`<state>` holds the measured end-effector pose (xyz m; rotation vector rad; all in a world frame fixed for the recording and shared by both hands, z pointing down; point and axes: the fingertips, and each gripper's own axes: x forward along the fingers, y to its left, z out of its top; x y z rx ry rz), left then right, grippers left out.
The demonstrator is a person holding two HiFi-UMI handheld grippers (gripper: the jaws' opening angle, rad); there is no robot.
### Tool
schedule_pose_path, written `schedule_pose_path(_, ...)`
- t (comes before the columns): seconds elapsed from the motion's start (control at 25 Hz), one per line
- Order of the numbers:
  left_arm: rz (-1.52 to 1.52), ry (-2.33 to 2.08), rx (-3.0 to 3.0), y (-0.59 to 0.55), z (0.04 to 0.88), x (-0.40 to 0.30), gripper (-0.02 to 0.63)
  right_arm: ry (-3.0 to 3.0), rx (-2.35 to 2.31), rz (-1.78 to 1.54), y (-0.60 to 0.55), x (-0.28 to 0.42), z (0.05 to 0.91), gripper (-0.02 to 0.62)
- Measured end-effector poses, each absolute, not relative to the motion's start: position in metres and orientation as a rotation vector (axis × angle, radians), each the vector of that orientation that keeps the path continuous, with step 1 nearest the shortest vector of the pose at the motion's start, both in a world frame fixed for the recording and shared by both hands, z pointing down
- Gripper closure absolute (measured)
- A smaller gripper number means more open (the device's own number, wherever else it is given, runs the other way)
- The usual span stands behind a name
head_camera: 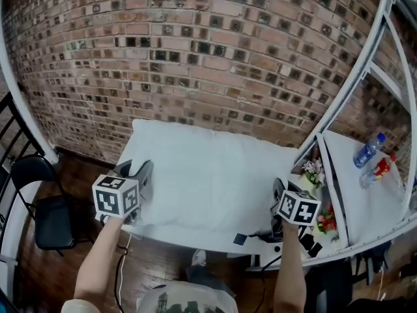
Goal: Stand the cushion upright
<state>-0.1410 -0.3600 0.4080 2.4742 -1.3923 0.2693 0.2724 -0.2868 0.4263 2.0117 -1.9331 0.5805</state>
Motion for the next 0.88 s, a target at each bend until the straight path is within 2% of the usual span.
schedule_pose_path(0.88,-0.013,-1.67,2.457,-0.482,0.4,-0.116,0.534,-1.934,2.22,0.173,-0.405,0.297,0.392,0.561)
